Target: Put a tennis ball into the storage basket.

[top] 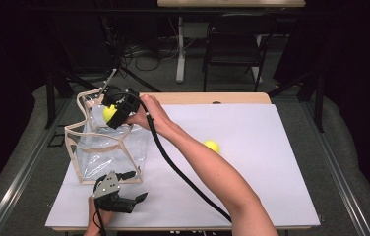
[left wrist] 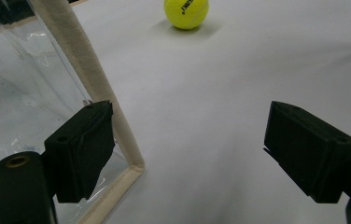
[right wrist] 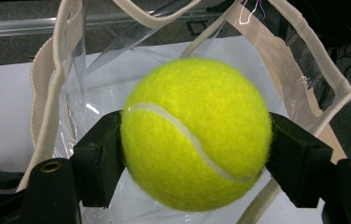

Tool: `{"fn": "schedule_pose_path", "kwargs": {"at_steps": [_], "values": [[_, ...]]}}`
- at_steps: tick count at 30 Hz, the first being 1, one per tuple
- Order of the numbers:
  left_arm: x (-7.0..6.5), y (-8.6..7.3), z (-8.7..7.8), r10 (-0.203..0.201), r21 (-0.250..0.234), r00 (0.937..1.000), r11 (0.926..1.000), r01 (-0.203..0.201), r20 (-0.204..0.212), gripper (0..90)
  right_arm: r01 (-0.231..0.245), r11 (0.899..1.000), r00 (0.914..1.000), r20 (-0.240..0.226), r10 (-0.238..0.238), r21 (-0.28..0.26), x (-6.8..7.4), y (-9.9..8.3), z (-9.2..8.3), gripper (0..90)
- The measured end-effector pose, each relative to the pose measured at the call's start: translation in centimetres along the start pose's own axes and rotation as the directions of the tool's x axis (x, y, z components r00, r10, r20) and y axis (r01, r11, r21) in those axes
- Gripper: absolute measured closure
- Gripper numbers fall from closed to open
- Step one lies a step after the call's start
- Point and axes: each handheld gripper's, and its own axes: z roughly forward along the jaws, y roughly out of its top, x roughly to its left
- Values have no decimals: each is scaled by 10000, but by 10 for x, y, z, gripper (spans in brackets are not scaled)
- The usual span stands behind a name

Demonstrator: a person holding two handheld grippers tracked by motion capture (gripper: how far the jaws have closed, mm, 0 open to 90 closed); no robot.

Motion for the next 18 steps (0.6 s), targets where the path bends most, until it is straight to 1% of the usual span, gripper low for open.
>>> {"fn": "schedule_pose_path", "kwargs": {"at_steps": [18], "values": [[0,0,0,30,26,10000,10000,-30,9,161,153,9995,9998,-155,-148,292,0,-2,3,260]]}}
